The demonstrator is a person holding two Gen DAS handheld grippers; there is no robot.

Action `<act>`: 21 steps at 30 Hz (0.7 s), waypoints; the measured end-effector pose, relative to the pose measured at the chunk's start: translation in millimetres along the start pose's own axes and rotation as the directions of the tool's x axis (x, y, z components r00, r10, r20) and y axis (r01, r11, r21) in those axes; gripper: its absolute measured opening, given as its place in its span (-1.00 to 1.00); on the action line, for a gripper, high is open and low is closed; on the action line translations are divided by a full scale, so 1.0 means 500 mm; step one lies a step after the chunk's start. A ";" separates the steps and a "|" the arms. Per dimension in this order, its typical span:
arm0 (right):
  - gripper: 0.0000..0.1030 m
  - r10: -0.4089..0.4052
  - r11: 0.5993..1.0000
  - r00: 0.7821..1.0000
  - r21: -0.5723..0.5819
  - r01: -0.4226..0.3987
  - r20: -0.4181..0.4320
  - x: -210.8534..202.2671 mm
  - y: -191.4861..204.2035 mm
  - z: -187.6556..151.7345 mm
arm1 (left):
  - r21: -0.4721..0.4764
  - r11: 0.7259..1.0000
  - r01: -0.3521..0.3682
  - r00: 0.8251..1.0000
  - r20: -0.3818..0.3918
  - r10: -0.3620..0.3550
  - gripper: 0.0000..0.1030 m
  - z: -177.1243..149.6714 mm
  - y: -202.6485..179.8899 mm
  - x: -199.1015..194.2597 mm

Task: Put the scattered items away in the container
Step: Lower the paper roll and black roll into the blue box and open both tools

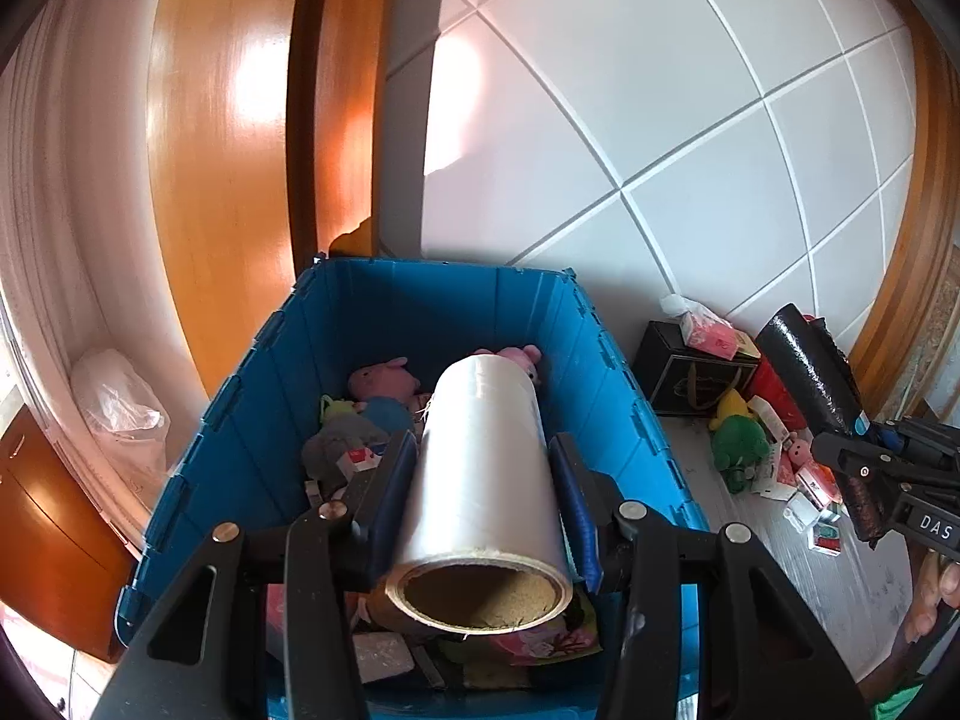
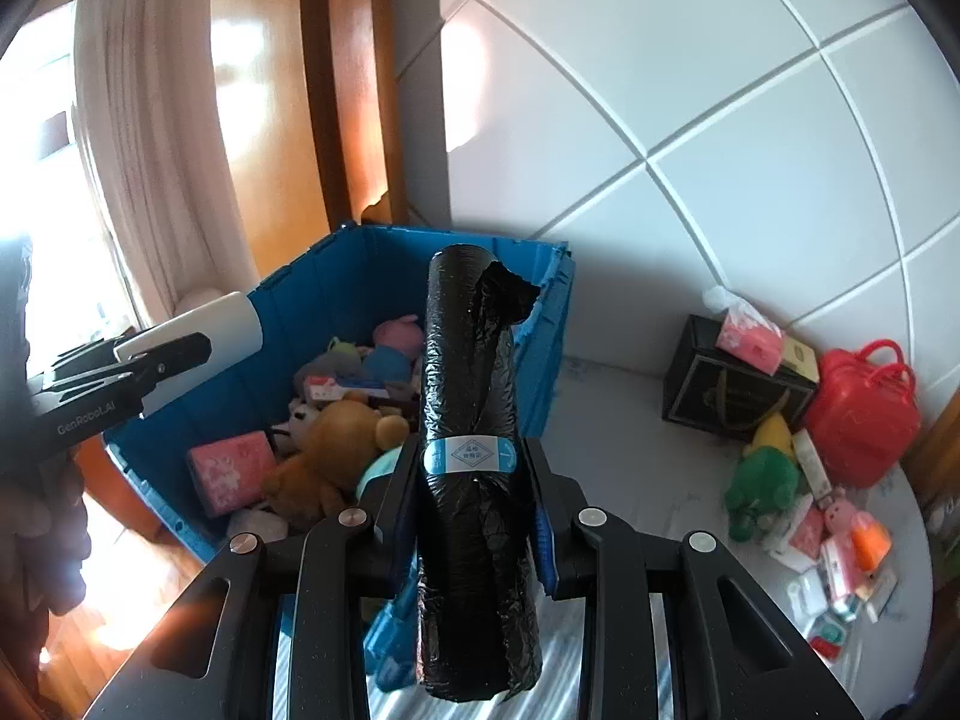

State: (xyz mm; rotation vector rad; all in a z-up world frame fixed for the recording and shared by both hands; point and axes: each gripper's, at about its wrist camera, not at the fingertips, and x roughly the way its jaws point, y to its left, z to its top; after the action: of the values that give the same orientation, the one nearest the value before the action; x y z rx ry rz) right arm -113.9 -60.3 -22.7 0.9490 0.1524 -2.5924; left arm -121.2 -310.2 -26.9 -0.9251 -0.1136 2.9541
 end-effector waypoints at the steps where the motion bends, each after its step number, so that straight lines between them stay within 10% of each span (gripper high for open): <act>1: -0.41 0.003 1.000 1.000 -0.010 -0.003 -0.001 0.011 0.011 0.007 | -0.005 1.000 -0.008 1.000 0.003 0.008 -0.12 0.004 0.013 0.003; 21: -0.41 0.055 0.994 0.996 -0.087 -0.061 -0.063 0.194 0.163 0.154 | -0.034 0.996 -0.077 0.997 -0.027 0.076 -0.12 0.047 0.165 0.088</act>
State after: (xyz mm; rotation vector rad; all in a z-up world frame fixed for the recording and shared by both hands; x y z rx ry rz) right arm -197.4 -183.0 -23.7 0.9858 0.2504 -2.4835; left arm -172.4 -390.7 -39.6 -0.9933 -0.1316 3.0181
